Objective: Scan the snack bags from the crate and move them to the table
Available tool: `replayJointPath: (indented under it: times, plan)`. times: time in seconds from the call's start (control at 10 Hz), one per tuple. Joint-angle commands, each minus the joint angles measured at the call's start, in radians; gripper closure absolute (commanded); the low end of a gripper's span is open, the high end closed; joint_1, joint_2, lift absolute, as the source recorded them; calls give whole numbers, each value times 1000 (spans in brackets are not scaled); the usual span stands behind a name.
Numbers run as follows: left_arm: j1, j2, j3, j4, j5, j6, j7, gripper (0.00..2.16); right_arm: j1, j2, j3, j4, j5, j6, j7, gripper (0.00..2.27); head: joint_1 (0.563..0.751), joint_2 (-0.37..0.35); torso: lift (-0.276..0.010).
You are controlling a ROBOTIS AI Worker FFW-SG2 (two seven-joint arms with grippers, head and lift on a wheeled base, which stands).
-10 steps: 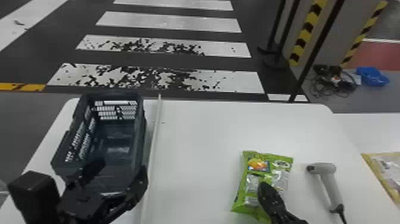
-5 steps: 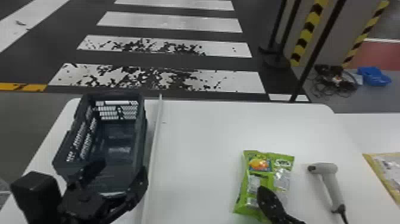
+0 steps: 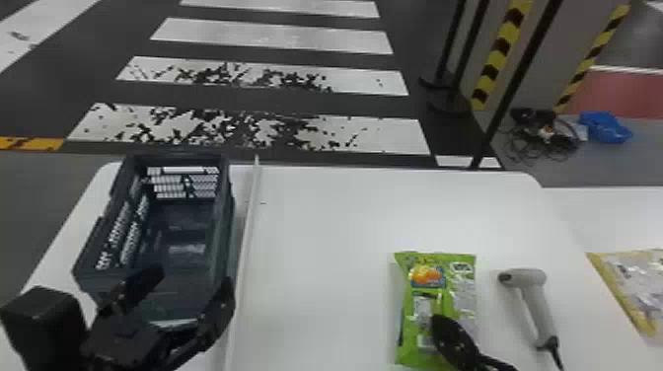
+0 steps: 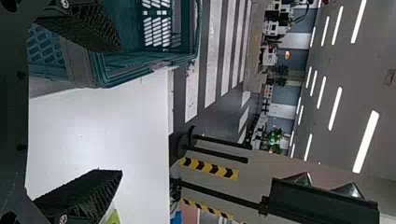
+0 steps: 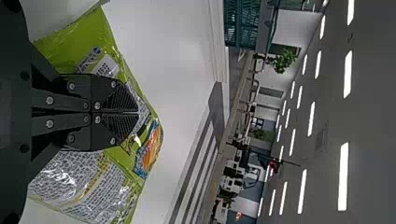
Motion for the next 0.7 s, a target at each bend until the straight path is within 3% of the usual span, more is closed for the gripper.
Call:
replayJointPath:
  times: [0.0, 0.3, 0.4, 0.5, 0.6]
  plan:
    - [2, 1, 2, -3, 0, 0, 0, 66, 1, -29, -17, 5, 0, -42, 19, 2243, 695, -120, -95]
    - [8, 1, 2, -6, -2, 0, -1, 66, 67, -41, -31, -87, -82, -85, 61, 2243, 695, -134, -95]
    - [8, 1, 2, -8, -2, 0, -1, 66, 122, -41, -51, -215, -164, 71, 71, 2223, 695, -138, -95]
    - [8, 1, 2, -8, -2, 0, -1, 66, 166, -39, -97, -330, -243, 203, 79, 1622, 695, -151, -95]
    - [8, 0, -1, -13, -2, -3, -1, 66, 200, -35, -152, -414, -268, 274, 85, 761, 695, -166, -95]
